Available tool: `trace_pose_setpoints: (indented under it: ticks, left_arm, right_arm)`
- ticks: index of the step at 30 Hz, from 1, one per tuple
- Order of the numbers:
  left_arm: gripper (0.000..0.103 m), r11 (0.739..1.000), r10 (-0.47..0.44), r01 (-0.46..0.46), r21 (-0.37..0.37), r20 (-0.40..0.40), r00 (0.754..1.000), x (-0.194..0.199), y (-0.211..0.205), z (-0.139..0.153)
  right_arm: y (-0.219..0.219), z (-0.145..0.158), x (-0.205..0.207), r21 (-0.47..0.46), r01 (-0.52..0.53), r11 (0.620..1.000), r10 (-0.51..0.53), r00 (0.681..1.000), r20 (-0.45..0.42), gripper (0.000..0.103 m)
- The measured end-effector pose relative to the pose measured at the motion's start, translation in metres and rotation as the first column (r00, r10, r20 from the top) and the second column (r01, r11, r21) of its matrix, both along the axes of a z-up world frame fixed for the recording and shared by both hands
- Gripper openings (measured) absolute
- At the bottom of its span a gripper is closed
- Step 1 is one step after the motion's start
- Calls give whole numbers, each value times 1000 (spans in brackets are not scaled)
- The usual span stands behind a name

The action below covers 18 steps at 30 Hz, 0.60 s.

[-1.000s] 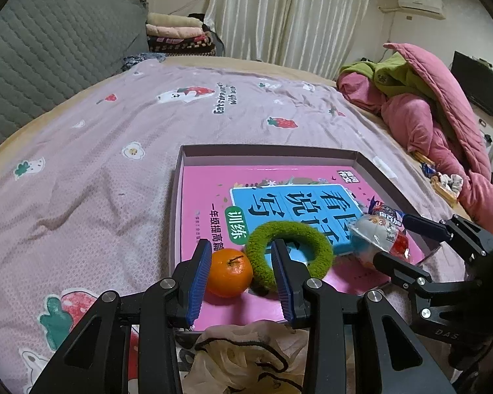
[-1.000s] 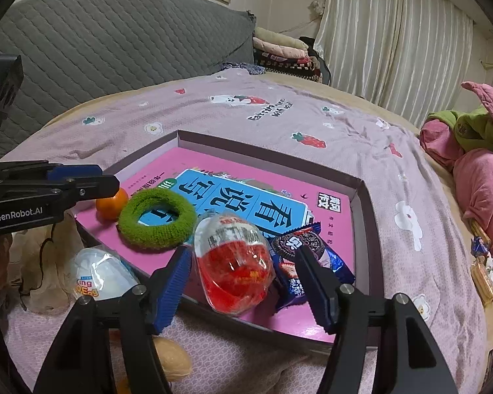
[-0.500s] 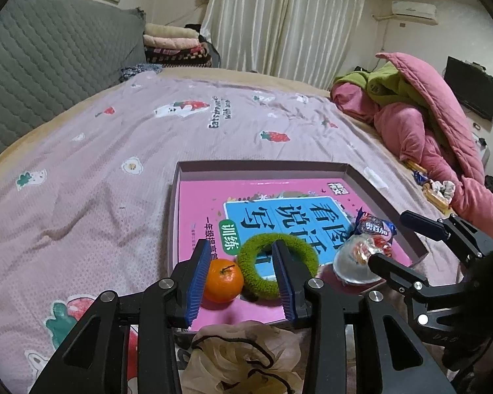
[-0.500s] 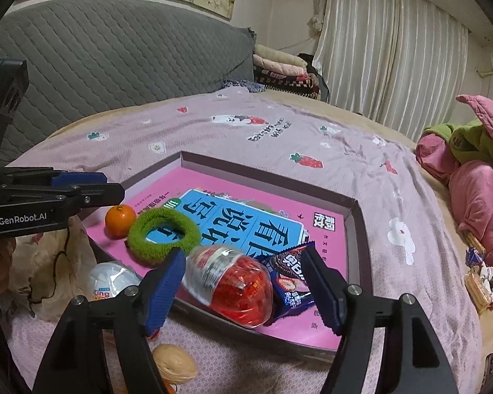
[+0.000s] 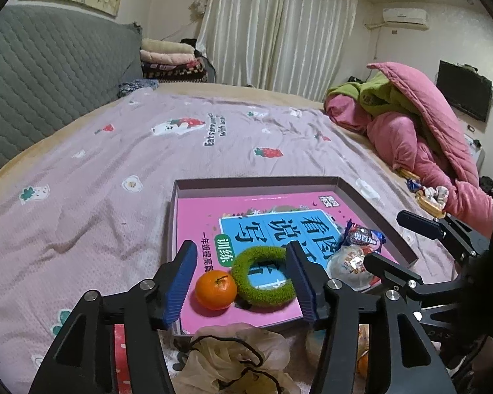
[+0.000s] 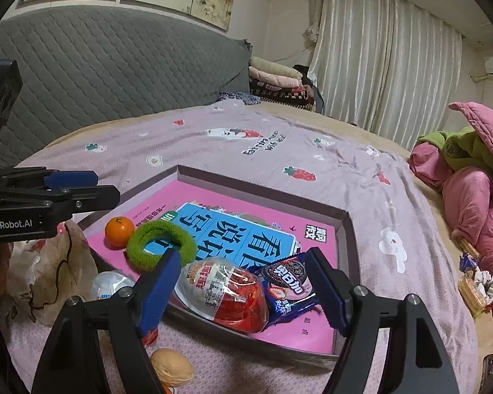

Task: Organize objects
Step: 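Withdraw both tools from the tray toward the items on the bed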

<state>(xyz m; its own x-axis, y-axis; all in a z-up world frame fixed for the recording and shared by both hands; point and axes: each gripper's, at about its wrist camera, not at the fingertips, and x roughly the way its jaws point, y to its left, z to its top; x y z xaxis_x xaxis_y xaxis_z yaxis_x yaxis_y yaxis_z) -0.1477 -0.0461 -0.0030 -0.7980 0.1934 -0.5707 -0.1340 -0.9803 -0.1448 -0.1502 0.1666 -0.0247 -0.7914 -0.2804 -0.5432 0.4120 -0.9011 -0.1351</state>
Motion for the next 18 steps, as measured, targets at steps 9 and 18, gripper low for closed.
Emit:
trace_pose_setpoints:
  ticks: [9, 18]
  left_arm:
    - [63, 1000, 15, -15, 19, -22, 1000, 7, -5, 5]
    - [64, 999, 19, -17, 27, -49, 999, 15, -5, 10]
  right_arm:
    - [6, 4, 2, -9, 19, 1000, -19, 999, -26, 78]
    - [16, 12, 7, -46, 36, 998, -39, 998, -56, 78]
